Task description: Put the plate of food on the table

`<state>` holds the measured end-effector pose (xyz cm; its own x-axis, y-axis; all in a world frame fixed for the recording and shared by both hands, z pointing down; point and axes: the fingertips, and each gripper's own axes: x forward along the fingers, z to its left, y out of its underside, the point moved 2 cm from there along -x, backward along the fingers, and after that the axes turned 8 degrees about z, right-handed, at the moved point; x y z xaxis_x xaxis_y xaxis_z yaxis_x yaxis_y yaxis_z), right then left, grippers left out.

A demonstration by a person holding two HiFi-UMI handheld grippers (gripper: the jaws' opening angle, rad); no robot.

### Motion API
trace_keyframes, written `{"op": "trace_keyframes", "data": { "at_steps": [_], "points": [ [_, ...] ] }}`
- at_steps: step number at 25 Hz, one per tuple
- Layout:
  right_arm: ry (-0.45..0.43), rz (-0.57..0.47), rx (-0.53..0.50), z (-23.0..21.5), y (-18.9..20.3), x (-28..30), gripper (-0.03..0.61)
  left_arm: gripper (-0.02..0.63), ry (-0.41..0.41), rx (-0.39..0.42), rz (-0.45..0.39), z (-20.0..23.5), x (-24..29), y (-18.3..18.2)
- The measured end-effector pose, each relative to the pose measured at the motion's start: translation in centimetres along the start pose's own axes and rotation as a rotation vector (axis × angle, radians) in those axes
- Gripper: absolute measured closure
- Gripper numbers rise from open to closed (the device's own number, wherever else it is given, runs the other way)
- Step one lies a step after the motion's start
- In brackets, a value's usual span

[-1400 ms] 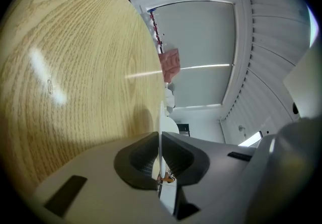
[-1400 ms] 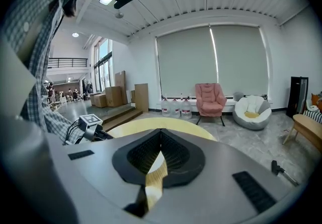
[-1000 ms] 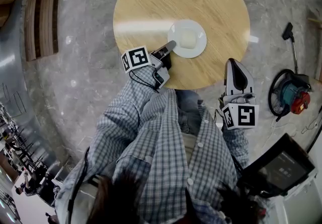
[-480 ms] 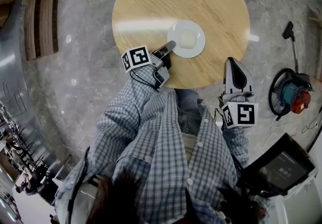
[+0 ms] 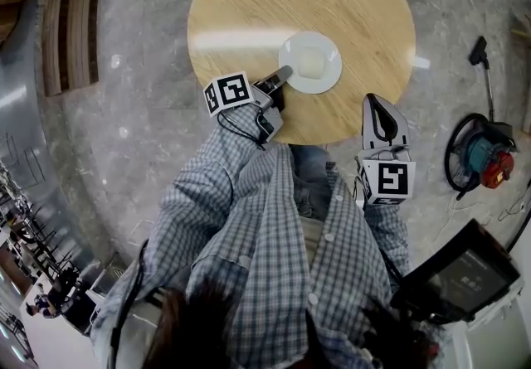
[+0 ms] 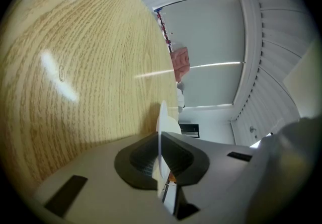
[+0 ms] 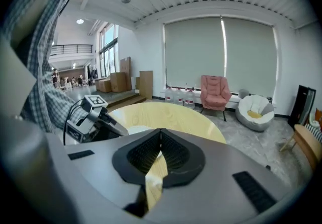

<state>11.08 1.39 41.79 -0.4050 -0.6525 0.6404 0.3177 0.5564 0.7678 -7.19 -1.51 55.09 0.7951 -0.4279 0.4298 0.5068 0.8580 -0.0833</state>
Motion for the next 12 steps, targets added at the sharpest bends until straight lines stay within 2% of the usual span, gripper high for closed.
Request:
{"op": "trace_keyframes", "data": {
  "at_steps": [3,7,12],
  "points": [
    [-0.022,0.059,-0.132,1.6,0.5,1.3,0.571,0.594,-0.006,-0.003,-0.002,0.0,0.0,-0.1],
    [-0.044,0.164,-0.384,4.0,2.8,3.2,0.571,0.595,-0.01,-0.011,-0.001,-0.1,0.0,0.0],
    [-0.083,0.274,-0.541,6.1,5.0,5.3,0.566,0.595,-0.012,-0.011,0.003,-0.2,-0.1,0.0]
  ]
}}
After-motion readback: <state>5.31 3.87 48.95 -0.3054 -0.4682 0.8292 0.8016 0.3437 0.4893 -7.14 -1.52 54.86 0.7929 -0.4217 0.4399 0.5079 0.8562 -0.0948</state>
